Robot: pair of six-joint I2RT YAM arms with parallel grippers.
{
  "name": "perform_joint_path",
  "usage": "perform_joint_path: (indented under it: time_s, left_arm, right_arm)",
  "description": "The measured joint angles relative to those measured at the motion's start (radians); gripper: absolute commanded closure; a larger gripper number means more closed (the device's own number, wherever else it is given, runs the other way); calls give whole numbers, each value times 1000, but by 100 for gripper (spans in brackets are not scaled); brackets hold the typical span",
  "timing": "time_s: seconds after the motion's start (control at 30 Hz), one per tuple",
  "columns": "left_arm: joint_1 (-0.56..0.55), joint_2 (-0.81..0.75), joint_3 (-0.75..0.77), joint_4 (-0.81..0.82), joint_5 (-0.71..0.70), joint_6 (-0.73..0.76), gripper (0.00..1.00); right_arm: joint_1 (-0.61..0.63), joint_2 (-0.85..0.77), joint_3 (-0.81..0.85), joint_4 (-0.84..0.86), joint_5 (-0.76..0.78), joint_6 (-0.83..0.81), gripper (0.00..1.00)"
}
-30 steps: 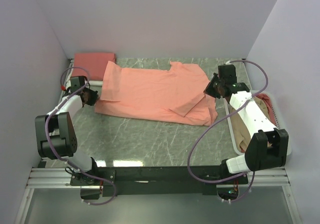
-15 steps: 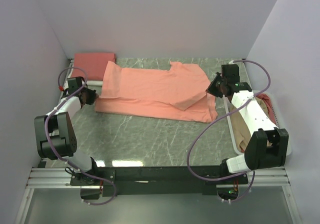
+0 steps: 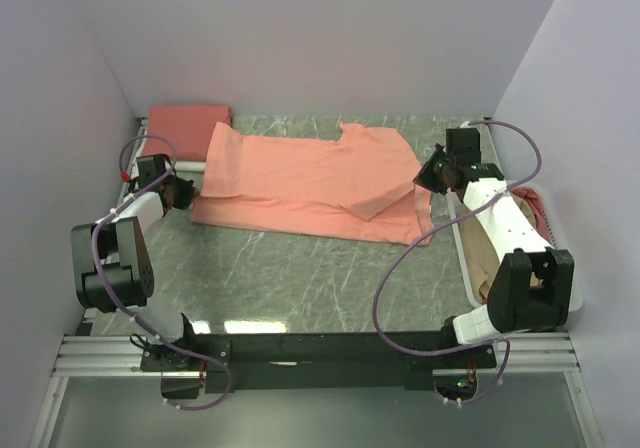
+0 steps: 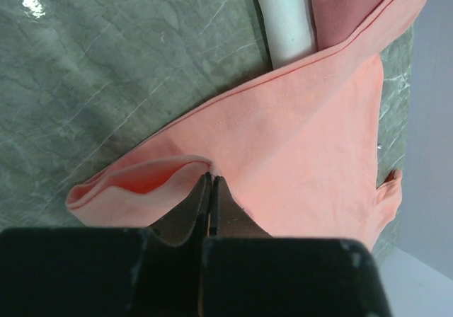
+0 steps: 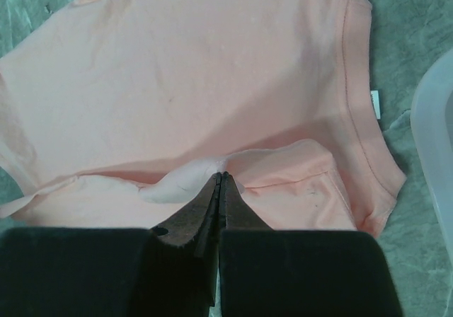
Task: Fold and stack the t-shirts
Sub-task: Fold the tshirt
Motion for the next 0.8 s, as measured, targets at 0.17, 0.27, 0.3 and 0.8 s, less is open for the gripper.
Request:
perform_joint_path:
  time_s: [0.17,0.27,0.3,0.8]
  left_arm:
    - [3,21,0,21,11,0,99]
    - [6,34,0,27,18,0,91]
    - [8,38,0,30,18,0,82]
    - [26,-60,-3,32,-8,15,49]
  right_arm:
    - [-12,44,0,17,-10,0,100]
    - [-23,77,0,26,-23,0,100]
    - [-27,90,0,30,-27,0,99]
    - [-24,227,58,73,-23,-21,47]
